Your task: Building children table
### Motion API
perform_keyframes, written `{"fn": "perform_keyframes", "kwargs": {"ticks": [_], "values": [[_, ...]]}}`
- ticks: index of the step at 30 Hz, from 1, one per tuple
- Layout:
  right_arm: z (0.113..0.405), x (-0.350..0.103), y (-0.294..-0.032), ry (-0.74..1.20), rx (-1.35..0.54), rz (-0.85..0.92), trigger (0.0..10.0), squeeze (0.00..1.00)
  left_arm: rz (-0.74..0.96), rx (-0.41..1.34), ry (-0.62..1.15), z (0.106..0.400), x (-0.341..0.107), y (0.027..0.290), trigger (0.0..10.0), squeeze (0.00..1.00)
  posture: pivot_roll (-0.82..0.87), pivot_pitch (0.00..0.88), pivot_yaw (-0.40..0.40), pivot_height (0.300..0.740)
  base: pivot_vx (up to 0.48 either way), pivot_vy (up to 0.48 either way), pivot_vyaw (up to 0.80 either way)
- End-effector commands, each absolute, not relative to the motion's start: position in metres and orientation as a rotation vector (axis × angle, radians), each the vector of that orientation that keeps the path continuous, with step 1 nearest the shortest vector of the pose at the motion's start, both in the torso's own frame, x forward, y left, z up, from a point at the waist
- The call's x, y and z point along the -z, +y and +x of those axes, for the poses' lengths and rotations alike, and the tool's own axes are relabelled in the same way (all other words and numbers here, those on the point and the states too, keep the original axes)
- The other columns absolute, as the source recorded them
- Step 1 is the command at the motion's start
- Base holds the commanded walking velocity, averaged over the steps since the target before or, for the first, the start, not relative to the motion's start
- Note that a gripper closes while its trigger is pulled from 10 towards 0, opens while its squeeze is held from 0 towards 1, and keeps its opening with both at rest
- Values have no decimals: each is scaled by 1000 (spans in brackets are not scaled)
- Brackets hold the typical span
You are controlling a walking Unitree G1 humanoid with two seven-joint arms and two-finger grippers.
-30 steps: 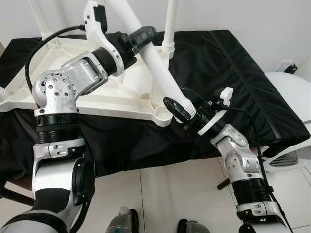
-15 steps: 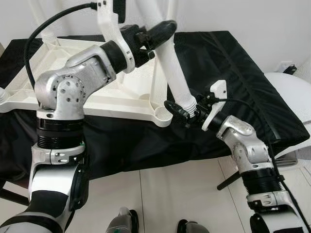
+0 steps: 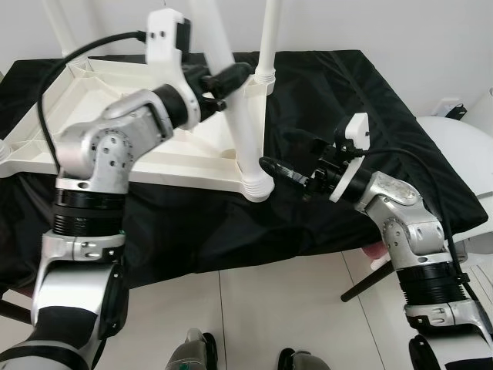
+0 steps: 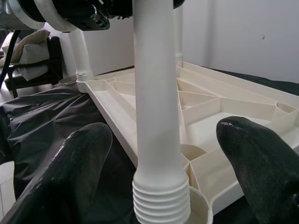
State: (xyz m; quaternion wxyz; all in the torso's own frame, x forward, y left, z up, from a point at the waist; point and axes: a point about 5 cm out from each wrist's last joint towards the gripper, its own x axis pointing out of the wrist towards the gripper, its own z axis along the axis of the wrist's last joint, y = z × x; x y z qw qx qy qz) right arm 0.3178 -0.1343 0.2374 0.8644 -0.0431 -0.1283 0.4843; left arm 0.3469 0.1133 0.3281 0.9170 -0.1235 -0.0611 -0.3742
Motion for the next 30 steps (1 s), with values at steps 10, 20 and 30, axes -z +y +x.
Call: {"fn": "perform_keyframes", "kwargs": {"ticks": [10,20,30], "values": [[328,-243,-139,-220,-1009,-128,10000,0,-220,867,-210,336,-352,95,10000,0,23,112,-39,740,0,0,0],[345,-269,-131,-234,-1033,-196,10000,0,-174,951,-231,323,-358,75,10000,0,35,112,-48,740,0,0,0],[357,-295,-118,-229,-1084,-256,10000,0,-94,1021,-261,312,-362,55,10000,0,38,110,-59,740,0,0,0]]}}
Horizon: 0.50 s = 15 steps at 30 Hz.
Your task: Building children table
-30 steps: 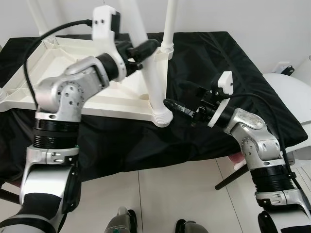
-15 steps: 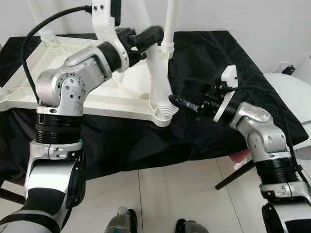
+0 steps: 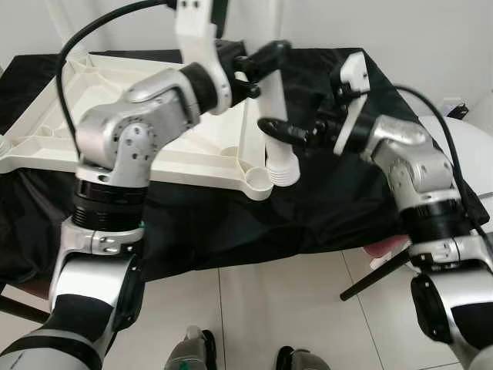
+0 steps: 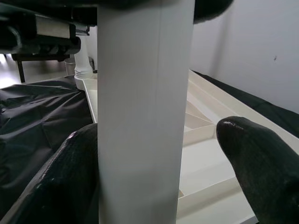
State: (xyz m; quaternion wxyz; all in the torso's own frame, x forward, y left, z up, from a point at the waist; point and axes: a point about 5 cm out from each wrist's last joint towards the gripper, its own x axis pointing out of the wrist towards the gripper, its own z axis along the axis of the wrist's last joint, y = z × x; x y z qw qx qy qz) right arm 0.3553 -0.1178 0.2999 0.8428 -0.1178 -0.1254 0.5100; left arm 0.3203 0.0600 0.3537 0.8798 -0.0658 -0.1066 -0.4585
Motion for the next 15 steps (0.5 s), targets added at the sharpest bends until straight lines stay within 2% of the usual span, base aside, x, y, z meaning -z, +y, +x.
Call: {"fn": "perform_keyframes", "kwargs": {"ticks": [1,15], "values": [[358,-295,-117,-222,-1087,-264,10000,0,-90,1027,-264,311,-362,54,10000,0,38,109,-59,740,0,0,0],[364,-286,-114,-95,-1137,-317,10000,0,-30,1068,-287,304,-368,44,10000,0,37,110,-60,740,0,0,0]]}}
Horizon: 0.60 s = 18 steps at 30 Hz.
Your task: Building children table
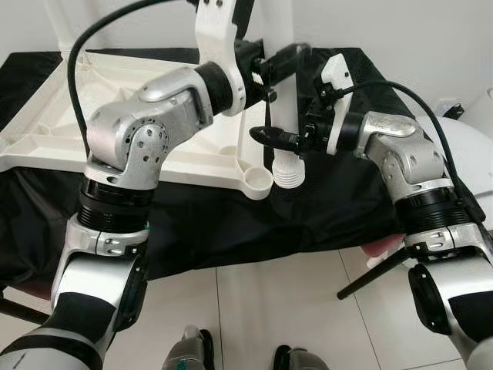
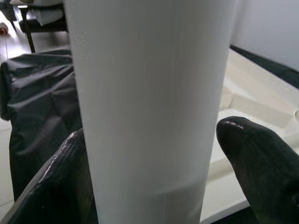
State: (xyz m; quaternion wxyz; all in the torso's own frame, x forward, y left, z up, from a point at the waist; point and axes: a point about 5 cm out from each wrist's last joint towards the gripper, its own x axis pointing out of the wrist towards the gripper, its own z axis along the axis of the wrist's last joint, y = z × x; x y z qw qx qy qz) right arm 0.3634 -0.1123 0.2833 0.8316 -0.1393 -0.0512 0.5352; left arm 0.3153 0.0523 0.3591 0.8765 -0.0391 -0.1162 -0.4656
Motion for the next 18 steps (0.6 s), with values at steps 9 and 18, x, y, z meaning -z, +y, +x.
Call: {"fn": "perform_keyframes", "kwargs": {"ticks": [9,18], "values": [[365,-289,-116,-105,-1133,-336,8314,0,-9,1078,-291,302,-368,43,10000,0,33,107,-61,740,0,0,0],[367,-298,-117,-128,-1130,-345,8941,0,-6,1078,-289,303,-368,42,10000,0,29,104,-63,740,0,0,0]]}}
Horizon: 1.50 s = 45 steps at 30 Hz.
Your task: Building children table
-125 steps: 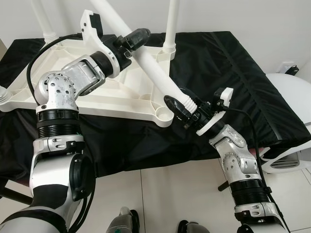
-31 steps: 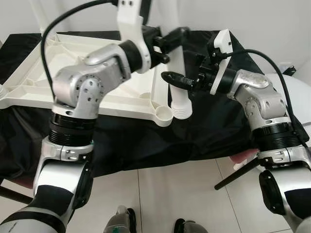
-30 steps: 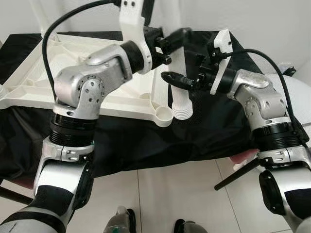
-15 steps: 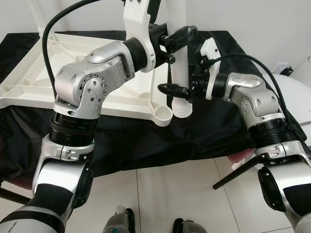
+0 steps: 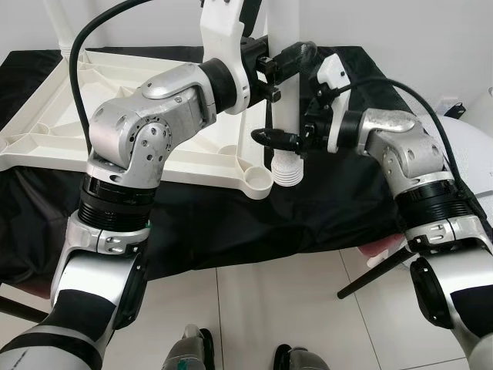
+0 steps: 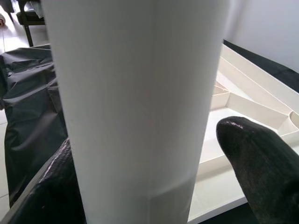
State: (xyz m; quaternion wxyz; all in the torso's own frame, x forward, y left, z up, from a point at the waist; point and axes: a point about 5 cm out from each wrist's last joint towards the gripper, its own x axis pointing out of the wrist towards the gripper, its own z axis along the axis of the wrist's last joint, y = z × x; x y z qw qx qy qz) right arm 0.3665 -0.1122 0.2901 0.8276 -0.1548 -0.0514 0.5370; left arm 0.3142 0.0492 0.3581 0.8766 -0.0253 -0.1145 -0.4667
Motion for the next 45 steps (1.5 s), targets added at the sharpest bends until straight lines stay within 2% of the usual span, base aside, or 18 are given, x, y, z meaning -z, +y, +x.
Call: {"fn": "perform_keyframes", "kwargs": {"ticks": [1,3,4,5,6,7,24,25,28,29,30,40,41,42,45], "values": [[367,-299,-117,-128,-1132,-347,8392,0,-6,1080,-289,303,-368,42,10000,0,30,104,-63,740,0,0,0],[368,-299,-116,-126,-1132,-347,8392,0,-5,1081,-290,303,-368,42,10000,0,30,104,-63,740,0,0,0],[368,-298,-116,-124,-1134,-349,5922,0,-5,1082,-291,303,-368,42,10000,0,30,104,-63,740,0,0,0],[368,-297,-116,-122,-1136,-349,4627,0,-4,1082,-293,303,-368,42,10000,0,31,105,-64,740,0,0,0],[368,-297,-116,-122,-1136,-349,4627,0,-4,1082,-293,303,-368,42,10000,0,31,105,-64,740,0,0,0],[367,-297,-116,-118,-1142,-349,0,0,-4,1081,-293,303,-369,42,10000,0,31,104,-65,740,0,0,0],[367,-297,-118,-113,-1154,-355,0,0,14,1105,-286,301,-367,39,10000,0,23,120,-63,740,0,0,0],[368,-297,-118,-117,-1143,-351,0,0,-1,1115,-282,300,-366,37,10000,1000,24,121,-63,740,0,0,0],[368,-298,-118,-126,-1140,-344,0,0,-50,1147,-273,298,-366,35,10000,1000,23,122,-60,740,0,0,0],[368,-298,-118,-128,-1139,-339,3843,0,-69,1155,-269,297,-366,34,10000,1000,23,123,-59,740,0,0,0],[369,-299,-118,-130,-1134,-336,10000,0,-78,1159,-269,296,-366,33,10000,1000,23,123,-59,740,0,0,0],[374,-301,-120,-142,-1080,-307,10000,0,-145,1109,-264,301,-369,39,10000,1000,29,126,-58,740,0,0,0],[375,-301,-121,-150,-1064,-298,10000,0,-178,1081,-263,304,-369,42,10000,922,31,125,-57,740,0,0,0],[376,-301,-123,-158,-1042,-285,10000,0,-209,1034,-268,309,-371,47,10000,0,32,124,-57,740,0,0,0],[379,-302,-126,-175,-999,-262,10000,0,-285,949,-263,317,-372,59,10000,0,34,124,-57,740,0,0,0]]}}
